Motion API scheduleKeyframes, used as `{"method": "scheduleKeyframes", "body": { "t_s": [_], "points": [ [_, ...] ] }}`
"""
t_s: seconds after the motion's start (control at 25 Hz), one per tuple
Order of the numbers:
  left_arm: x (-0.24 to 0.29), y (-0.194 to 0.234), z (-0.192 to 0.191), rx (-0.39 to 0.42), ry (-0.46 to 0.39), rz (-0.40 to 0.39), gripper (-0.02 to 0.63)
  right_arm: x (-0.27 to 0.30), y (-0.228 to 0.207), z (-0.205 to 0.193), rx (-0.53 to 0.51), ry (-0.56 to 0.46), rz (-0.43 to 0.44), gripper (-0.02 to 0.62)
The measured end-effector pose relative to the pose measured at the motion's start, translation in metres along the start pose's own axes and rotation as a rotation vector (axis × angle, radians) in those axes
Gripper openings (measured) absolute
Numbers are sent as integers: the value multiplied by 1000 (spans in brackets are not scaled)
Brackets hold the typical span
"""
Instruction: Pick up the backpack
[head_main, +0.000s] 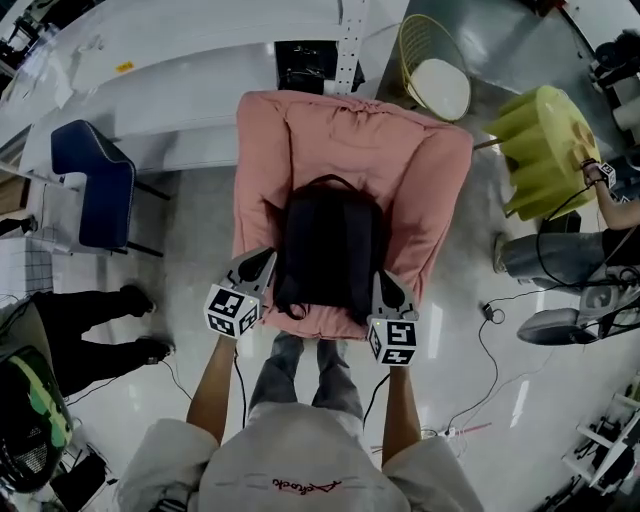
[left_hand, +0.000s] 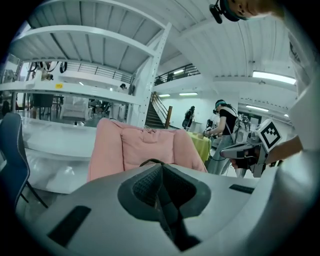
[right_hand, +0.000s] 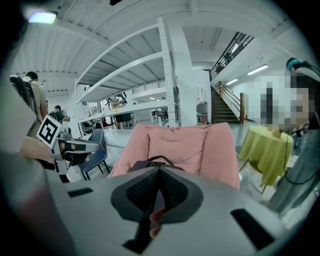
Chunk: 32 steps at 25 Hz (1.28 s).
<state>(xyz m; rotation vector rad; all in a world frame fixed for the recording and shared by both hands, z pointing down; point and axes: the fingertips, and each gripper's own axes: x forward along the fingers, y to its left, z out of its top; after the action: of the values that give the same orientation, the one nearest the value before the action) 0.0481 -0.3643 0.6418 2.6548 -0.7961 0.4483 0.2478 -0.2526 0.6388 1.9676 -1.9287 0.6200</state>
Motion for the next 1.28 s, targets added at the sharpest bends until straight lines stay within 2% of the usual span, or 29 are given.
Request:
{"method": "scheduleKeyframes", "body": {
  "t_s": [0.68,1.0,1.16,1.2,1.28],
  "points": [
    [42,29,-122,-112,97,51,17,50,-2,-126,37,173,38,18],
    [65,39,-157,-116,133,62,17,68,-6,-149,63,178,83,20],
    [79,49,-161,-160,119,43,18,86,-6,-148,77,168,109,26],
    [83,51,-160,-172,115,34,31,91,-5,-147,83,165,123,66],
    [91,52,-162,-185,126,2,153,100,-4,-145,93,159,148,154]
  ]
}}
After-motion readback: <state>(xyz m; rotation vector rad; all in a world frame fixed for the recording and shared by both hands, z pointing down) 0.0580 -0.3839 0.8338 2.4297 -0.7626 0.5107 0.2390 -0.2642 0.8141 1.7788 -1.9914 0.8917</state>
